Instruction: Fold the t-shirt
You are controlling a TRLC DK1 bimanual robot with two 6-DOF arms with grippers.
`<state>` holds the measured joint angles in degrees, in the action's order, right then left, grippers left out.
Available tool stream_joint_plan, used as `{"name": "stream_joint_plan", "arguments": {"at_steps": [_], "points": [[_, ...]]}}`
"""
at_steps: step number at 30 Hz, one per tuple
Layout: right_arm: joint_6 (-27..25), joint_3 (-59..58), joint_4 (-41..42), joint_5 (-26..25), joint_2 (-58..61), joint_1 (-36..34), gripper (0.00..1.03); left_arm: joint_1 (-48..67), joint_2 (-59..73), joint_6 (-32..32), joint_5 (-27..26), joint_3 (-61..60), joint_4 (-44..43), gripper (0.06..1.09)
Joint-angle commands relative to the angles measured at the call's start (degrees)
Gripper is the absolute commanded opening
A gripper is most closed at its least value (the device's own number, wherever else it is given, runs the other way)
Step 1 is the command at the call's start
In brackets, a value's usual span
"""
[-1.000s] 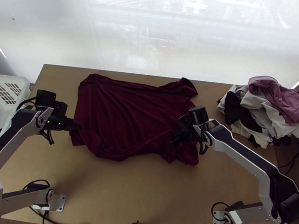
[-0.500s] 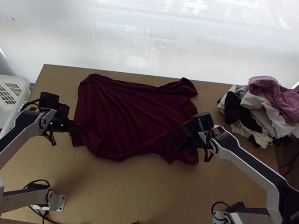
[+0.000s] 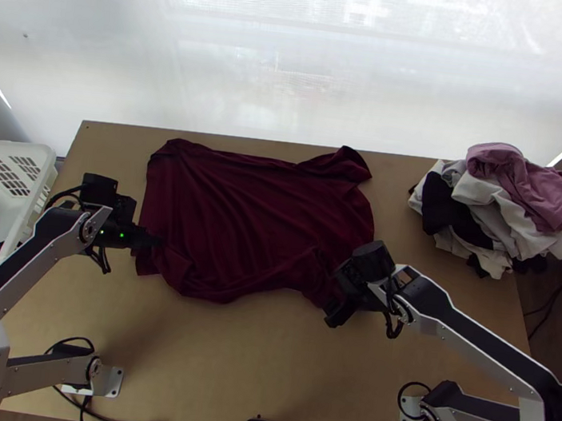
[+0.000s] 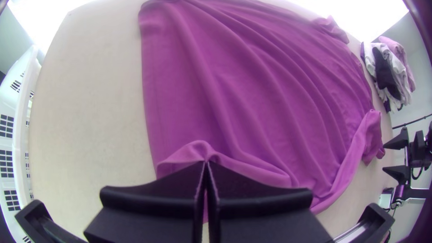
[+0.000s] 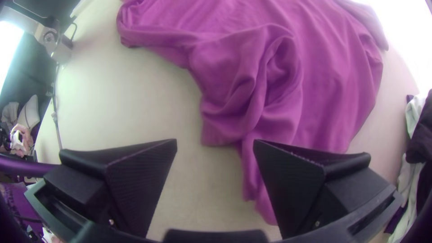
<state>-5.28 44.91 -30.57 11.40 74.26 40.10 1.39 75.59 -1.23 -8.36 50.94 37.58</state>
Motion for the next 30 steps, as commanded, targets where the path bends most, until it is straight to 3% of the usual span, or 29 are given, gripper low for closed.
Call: {"name": "stream_joint_plan", "arguments": {"at_steps": [1, 11, 14, 18, 24, 30], "points": [[2.38, -5.44, 3.94, -0.06, 1.77, 2.44, 0.72, 0.02, 0.08, -0.08, 0.01, -0.31, -0.14, 0.09], [5.01, -5.35, 12.11, -0.59, 8.18, 2.27, 0.72, 0.11, 0.52, 0.18, 0.01, -0.58, -0.76, 0.09], [5.89, -4.04, 13.87, -0.85, 8.45, 2.27, 0.58, 0.02, 0.52, 0.18, 0.01, -0.66, -0.76, 0.09], [5.98, -2.89, 14.04, -1.38, 8.89, 2.35, 0.52, -0.51, 0.52, -0.08, 0.01, -1.02, -0.76, 0.09], [4.93, -2.28, 17.21, -2.35, 8.89, 2.27, 0.05, -0.6, 0.52, -0.26, 0.01, -1.1, -0.76, 0.09], [5.1, -1.31, 16.5, -2.79, 7.57, 2.18, 0.03, -0.77, 0.43, -0.44, 0.01, -1.1, -0.76, 0.09]]}}
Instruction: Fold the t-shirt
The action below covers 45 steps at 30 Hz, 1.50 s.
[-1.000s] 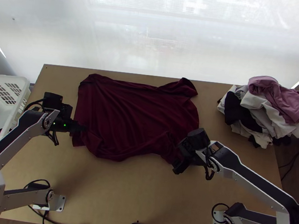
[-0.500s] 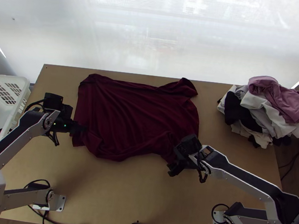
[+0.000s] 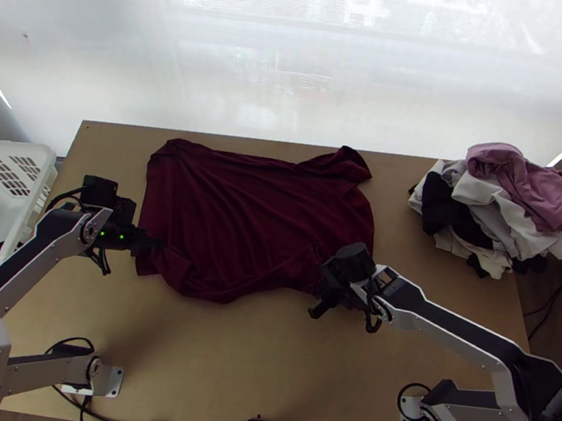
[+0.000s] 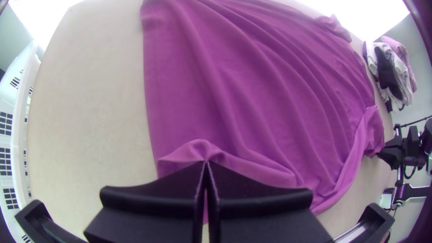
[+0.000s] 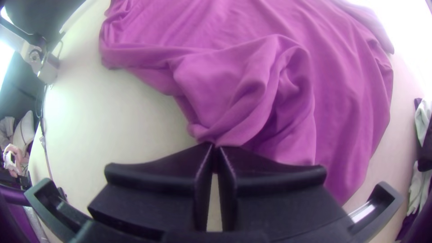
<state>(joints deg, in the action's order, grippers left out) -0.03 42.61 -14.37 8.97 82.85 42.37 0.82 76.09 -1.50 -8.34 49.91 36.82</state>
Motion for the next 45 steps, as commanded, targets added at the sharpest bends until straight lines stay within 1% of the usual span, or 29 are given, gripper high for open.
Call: {"name": "stream_joint_plan", "arguments": {"at_steps": [1, 8, 16, 22, 28, 45], "points": [[-0.06, 1.16, -0.13, -0.36, -1.81, -0.18, 0.03, -0.29, -0.25, -0.17, -0.01, -0.08, 0.01, 0.09], [-0.32, 2.21, -7.95, -0.36, -9.64, -3.08, 0.03, -0.73, -3.5, -0.17, -0.01, 0.28, 1.33, 0.09], [-3.31, 3.71, -18.59, -0.27, -20.36, -9.23, 0.03, -2.23, -9.91, -0.96, 0.08, 1.42, 6.16, 0.09], [-3.66, 6.78, -25.09, -0.36, -25.9, -10.55, 0.03, -3.81, -15.1, -2.11, 0.08, 2.3, 8.8, 0.09], [-4.01, 11.0, -29.75, -0.53, -29.32, -11.96, 0.03, -6.01, -19.58, -4.39, -0.01, 3.18, 10.2, 0.09], [-5.59, 22.69, -41.88, -4.84, -35.21, -11.96, 0.03, -6.97, -26.96, -6.15, -0.01, 7.83, 12.49, 0.09]]}}
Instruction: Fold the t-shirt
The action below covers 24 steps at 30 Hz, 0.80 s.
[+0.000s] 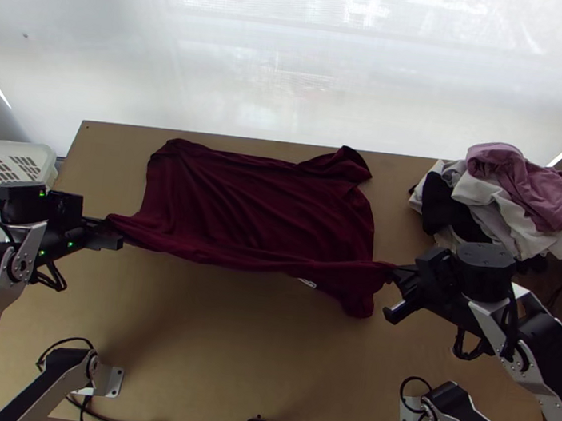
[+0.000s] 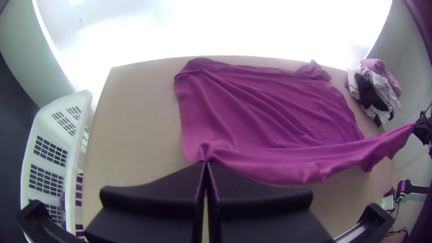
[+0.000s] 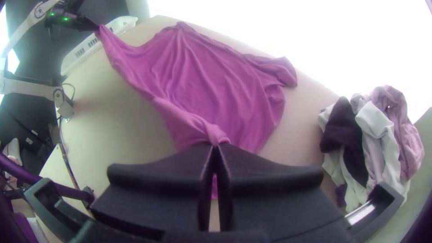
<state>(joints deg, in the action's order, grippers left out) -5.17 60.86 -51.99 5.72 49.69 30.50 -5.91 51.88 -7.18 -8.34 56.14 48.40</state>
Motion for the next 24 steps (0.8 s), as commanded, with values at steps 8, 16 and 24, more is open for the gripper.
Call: {"name": "stream_joint_plan", "arguments": {"at_steps": [8, 16, 24], "points": [[-0.37, 12.35, -6.2, -3.96, -2.32, -0.09, 0.03, -0.24, -5.65, -0.55, -0.01, 8.2, 1.17, 0.09], [-4.06, 21.49, -3.12, -10.29, -2.32, -0.09, 0.03, 0.38, -4.77, -0.55, -0.1, 20.59, 1.08, 0.09], [-9.33, 29.4, 0.92, -14.86, -2.67, 0.0, 0.03, 0.38, -5.12, -0.55, -0.01, 31.75, 2.49, 0.09]]}}
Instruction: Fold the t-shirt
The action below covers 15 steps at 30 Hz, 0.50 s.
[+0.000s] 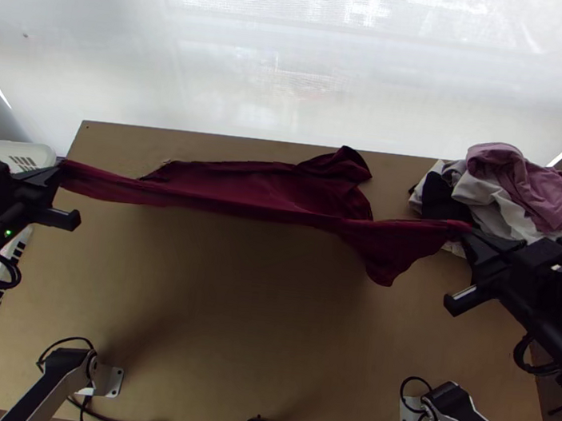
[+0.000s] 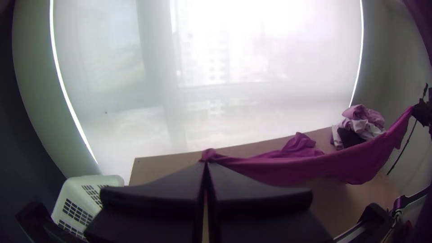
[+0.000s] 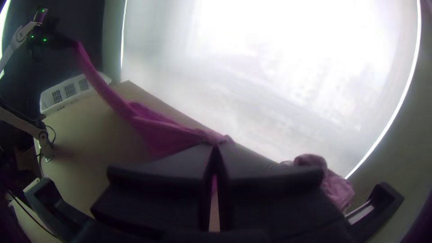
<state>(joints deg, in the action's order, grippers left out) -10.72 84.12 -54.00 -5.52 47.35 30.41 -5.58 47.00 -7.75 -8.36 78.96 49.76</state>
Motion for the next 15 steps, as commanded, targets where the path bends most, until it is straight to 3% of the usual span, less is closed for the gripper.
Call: {"name": "stream_joint_plan", "arguments": {"at_steps": [1, 15], "points": [[-4.84, 6.41, 3.9, -4.24, -0.77, 0.0, 0.03, -0.04, -0.33, -0.25, 0.01, 10.34, 1.31, 0.09], [-16.26, 8.43, 17.44, -6.7, -8.51, -2.2, 0.03, -5.4, -3.76, -3.06, 0.01, 24.14, -5.64, 0.09]]}}
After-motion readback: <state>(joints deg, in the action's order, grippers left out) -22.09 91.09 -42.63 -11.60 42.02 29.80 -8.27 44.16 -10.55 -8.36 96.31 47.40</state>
